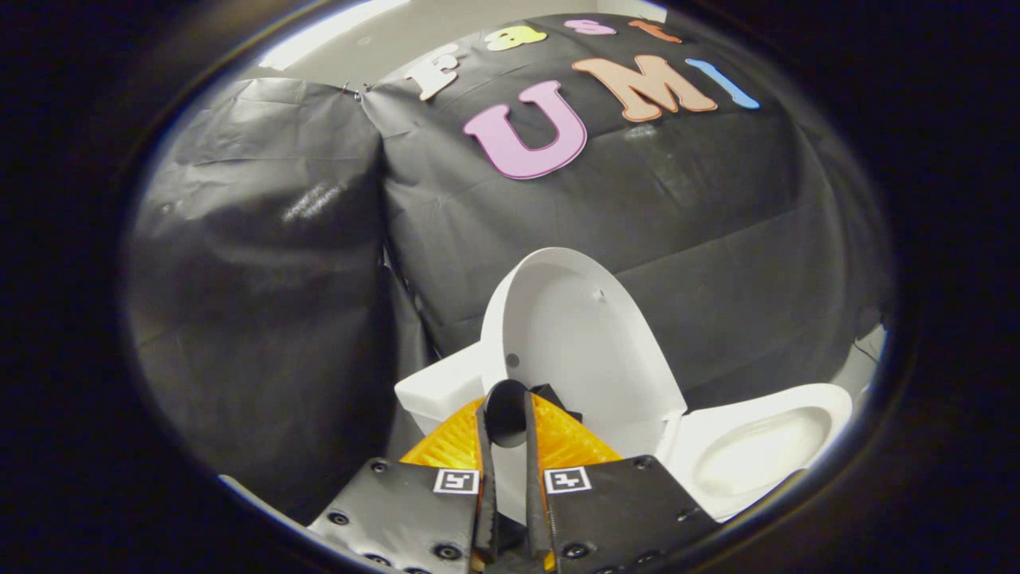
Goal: Open the toilet lid.
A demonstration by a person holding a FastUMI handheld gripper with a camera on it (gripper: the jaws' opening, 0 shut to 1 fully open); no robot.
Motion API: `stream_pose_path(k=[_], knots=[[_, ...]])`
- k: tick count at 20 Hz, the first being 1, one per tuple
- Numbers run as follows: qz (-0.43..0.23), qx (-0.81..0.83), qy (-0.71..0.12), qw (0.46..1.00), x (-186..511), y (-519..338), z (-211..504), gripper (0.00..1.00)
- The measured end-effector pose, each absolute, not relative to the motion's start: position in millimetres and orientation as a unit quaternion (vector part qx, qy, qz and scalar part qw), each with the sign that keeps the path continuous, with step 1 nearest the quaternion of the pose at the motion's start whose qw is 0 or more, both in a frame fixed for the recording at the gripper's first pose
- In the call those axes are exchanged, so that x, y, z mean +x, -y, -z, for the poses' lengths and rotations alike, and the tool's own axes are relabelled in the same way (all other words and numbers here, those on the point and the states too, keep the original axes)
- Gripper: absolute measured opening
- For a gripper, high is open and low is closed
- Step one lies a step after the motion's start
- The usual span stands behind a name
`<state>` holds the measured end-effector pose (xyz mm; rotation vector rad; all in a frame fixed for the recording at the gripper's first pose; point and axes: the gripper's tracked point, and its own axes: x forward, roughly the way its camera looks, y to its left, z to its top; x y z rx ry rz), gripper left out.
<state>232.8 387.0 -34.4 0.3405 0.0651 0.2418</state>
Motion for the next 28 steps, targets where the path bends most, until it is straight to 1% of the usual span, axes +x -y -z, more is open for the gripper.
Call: stream_pose_path(k=[7, 11, 14, 16, 20, 22, 24, 26, 28], knots=[[-0.135, 0.144, -0.045, 0.979, 237.9, -397.9, 36.0, 0.16], [-0.127, 0.160, -0.038, 0.978, 235.8, -392.4, 33.8, 0.16], [-0.118, 0.141, -0.040, 0.982, 234.0, -392.5, 30.2, 0.16], [-0.116, 0.142, -0.053, 0.982, 235.6, -393.1, 32.7, 0.21], [-0.118, 0.152, -0.046, 0.980, 234.1, -396.3, 26.6, 0.33], [-0.103, 0.180, -0.004, 0.978, 232.0, -385.2, 1.6, 0.45], [-0.074, 0.192, 0.043, 0.978, 230.9, -363.5, -28.8, 0.58], [-0.055, 0.191, 0.073, 0.977, 227.2, -346.9, -48.0, 0.71], [-0.033, 0.179, 0.093, 0.979, 216.2, -322.6, -64.6, 0.71]])
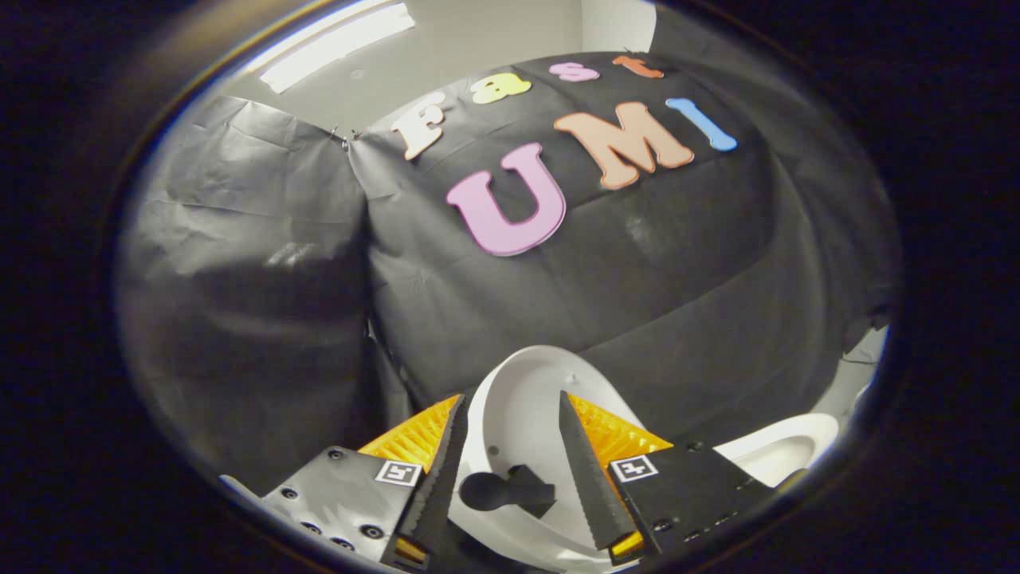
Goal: Open the toilet lid.
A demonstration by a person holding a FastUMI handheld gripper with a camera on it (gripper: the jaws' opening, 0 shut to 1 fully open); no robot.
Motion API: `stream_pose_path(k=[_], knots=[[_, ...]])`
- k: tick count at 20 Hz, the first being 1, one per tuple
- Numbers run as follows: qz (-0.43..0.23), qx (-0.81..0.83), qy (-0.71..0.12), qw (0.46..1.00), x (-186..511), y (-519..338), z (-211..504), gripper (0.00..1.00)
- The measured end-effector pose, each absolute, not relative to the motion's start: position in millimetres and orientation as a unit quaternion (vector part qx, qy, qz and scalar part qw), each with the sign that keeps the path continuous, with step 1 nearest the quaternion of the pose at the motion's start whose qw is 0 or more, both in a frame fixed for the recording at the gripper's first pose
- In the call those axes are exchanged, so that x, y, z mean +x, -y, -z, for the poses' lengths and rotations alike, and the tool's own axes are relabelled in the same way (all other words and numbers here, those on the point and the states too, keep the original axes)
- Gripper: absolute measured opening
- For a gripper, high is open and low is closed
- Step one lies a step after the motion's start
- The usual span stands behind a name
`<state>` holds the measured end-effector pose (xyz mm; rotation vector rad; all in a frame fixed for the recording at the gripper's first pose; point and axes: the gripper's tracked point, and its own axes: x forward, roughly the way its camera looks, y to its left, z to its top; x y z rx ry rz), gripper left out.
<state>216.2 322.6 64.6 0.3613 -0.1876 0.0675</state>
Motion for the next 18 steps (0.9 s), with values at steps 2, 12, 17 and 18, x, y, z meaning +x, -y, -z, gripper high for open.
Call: stream_pose_path(k=[2, 12, 17, 18], knots=[[-0.009, 0.164, 0.103, 0.981, 205.0, -295.6, -75.1, 0.71], [0.097, 0.107, 0.096, 0.985, 145.7, -161.7, -78.7, 0.71], [0.110, 0.085, 0.085, 0.987, 123.5, -110.2, -81.7, 0.71], [0.113, 0.082, 0.084, 0.987, 120.3, -100.7, -82.2, 0.71]])
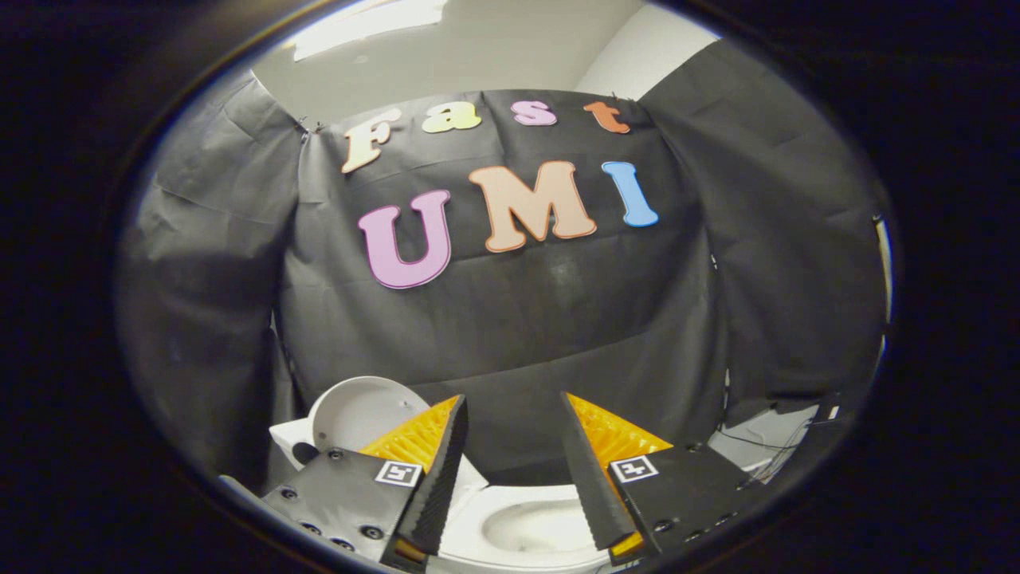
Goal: Open the toilet lid.
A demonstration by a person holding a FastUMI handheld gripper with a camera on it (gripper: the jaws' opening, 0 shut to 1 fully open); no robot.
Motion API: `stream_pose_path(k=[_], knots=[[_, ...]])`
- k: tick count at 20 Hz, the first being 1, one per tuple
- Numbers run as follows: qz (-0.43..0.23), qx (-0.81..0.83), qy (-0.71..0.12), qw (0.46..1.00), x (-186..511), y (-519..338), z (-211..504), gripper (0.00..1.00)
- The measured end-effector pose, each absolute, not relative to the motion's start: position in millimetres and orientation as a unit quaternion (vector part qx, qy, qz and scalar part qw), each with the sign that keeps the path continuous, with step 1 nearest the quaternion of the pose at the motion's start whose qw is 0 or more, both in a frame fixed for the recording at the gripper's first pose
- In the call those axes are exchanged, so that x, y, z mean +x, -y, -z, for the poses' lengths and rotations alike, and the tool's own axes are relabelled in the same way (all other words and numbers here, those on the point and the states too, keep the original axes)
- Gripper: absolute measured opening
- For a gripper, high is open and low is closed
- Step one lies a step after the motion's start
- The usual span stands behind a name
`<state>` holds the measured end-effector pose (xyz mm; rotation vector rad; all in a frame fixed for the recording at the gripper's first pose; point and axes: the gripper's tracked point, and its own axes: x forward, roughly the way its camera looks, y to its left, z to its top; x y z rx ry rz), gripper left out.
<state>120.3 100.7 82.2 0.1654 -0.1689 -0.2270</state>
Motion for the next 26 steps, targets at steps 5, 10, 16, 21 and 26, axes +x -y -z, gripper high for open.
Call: stream_pose_path(k=[5, 10, 16, 21, 26], knots=[[0.106, 0.053, 0.086, 0.989, 102.3, -69.8, -87.7, 0.71], [0.084, 0.028, 0.087, 0.992, 90.8, -47.8, -89.1, 0.71], [0.071, -0.004, 0.090, 0.993, 78.8, -28.8, -85.7, 0.71], [0.023, -0.010, 0.045, 0.999, 77.9, -33.2, -60.1, 0.71], [0.002, -0.004, 0.041, 0.999, 67.5, -23.3, -51.2, 0.71]])
